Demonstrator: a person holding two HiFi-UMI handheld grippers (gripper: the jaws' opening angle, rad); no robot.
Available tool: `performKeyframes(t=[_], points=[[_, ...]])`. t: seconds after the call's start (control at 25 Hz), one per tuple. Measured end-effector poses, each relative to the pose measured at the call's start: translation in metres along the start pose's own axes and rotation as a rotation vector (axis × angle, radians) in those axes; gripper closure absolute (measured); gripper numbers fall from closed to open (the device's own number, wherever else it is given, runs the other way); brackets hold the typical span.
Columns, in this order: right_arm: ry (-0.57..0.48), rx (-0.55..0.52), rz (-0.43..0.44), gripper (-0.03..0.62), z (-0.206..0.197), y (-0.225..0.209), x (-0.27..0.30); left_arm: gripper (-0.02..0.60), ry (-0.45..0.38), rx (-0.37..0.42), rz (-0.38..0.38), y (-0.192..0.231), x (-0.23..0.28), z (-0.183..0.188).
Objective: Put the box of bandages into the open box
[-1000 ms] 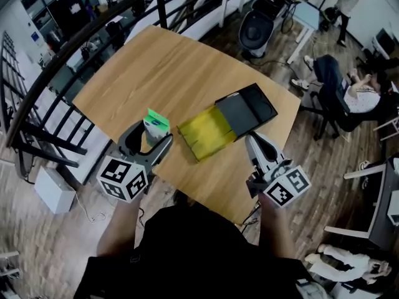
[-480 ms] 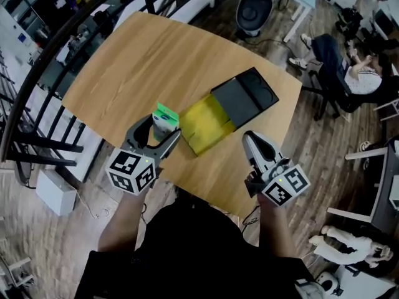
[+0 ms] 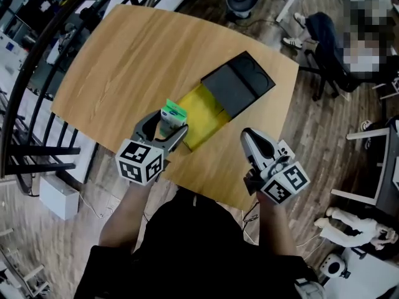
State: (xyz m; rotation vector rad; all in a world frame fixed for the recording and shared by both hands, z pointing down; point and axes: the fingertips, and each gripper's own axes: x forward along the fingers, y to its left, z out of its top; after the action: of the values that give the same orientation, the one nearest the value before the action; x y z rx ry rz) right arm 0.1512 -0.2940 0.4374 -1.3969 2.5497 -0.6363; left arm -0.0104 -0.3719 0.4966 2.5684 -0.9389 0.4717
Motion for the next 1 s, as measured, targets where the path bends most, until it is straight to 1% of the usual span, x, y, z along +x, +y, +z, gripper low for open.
performKeyframes(t=[0.28, 0.56, 0.8, 0.88, 1.0], points=[[0.006, 0.017, -0.028, 0.556, -0.008, -0.014, -0.005, 0.231, 0.088, -0.037, -0.031, -0.006, 0.045, -0.034], [0.009, 0.03, -0.053, 0.556, -0.009, -0.028, -0.008, 0.23, 0.2, -0.051, -0.022, 0.002, 0.086, -0.07], [0.027, 0.053, -0.056, 0.556, -0.017, -0.035, -0.007, 0.23, 0.278, -0.078, 0.012, 0.011, 0.117, -0.1], [0.031, 0.06, -0.059, 0.556, -0.018, -0.039, -0.007, 0.23, 0.316, -0.07, 0.041, 0.015, 0.128, -0.11], [0.034, 0.066, -0.059, 0.556, -0.019, -0.043, -0.007, 0.23, 0.376, -0.032, 0.088, 0.021, 0.139, -0.122]])
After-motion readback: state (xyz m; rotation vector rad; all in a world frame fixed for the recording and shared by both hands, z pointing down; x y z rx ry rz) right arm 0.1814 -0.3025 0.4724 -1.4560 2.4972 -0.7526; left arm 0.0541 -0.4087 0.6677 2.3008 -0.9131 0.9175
